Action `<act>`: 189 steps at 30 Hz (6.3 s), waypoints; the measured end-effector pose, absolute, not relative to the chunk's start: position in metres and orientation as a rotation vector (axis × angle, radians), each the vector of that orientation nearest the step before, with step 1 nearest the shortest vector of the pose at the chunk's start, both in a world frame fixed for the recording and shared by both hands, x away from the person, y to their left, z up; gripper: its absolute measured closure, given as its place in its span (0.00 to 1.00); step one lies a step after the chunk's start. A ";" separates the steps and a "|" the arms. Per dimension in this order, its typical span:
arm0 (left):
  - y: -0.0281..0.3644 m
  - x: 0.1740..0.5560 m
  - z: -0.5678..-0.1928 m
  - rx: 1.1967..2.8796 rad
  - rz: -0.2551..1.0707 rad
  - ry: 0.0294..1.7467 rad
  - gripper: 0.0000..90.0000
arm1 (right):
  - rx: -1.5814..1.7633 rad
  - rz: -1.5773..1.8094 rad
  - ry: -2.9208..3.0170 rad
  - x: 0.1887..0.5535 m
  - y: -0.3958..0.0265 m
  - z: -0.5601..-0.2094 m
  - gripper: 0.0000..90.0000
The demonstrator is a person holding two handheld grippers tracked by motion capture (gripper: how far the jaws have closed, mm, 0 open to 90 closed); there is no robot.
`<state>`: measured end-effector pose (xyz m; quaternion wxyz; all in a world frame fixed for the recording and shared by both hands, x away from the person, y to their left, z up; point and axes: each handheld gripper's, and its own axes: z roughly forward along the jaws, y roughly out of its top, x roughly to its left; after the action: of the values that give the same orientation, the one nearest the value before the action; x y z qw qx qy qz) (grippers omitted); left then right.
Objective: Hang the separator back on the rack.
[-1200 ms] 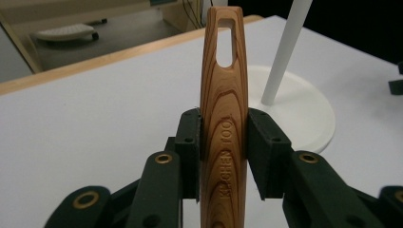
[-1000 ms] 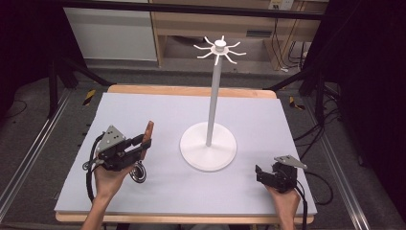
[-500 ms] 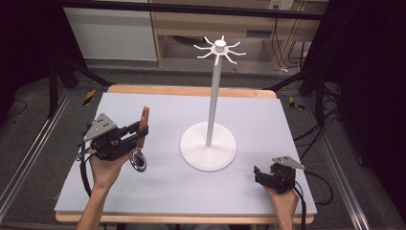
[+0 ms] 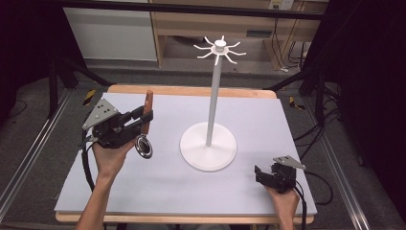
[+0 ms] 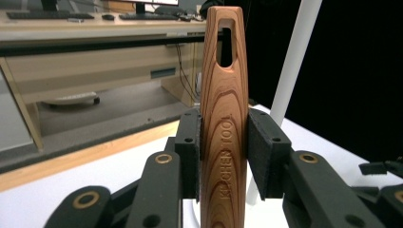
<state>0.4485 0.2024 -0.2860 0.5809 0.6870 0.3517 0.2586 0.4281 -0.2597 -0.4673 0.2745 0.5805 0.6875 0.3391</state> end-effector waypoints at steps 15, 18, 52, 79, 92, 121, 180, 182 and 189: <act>0.188 0.447 -0.261 1.574 0.636 0.765 0.74 | 1.548 0.891 1.860 0.430 -0.257 -0.467 0.16; 0.184 0.450 -0.257 1.567 0.632 0.756 0.74 | 1.547 0.890 1.857 0.430 -0.258 -0.467 0.16; 0.150 0.447 -0.222 1.569 0.618 0.657 0.74 | 1.552 0.903 1.849 0.429 -0.259 -0.466 0.16; 0.131 0.456 -0.205 1.569 0.613 0.627 0.74 | 1.552 0.900 1.847 0.429 -0.259 -0.466 0.16; 0.115 0.466 -0.198 1.601 0.624 0.621 0.74 | 1.552 0.902 1.847 0.429 -0.259 -0.466 0.16; 0.101 0.484 -0.203 1.624 0.579 0.624 0.74 | 1.553 0.904 1.847 0.428 -0.260 -0.466 0.16; 0.140 0.470 -0.254 1.655 0.609 0.658 0.53 | 1.544 0.884 1.861 0.429 -0.256 -0.468 0.16; 0.146 0.467 -0.261 1.654 0.600 0.668 0.53 | 1.545 0.884 1.861 0.429 -0.256 -0.468 0.16; 0.163 0.459 -0.292 1.686 0.597 0.723 0.51 | 1.547 0.885 1.862 0.429 -0.255 -0.468 0.16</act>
<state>0.4587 0.1625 -0.2925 0.5696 0.7183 0.3080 0.2543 0.4289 -0.2553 -0.4683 0.2785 0.5765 0.6938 0.3297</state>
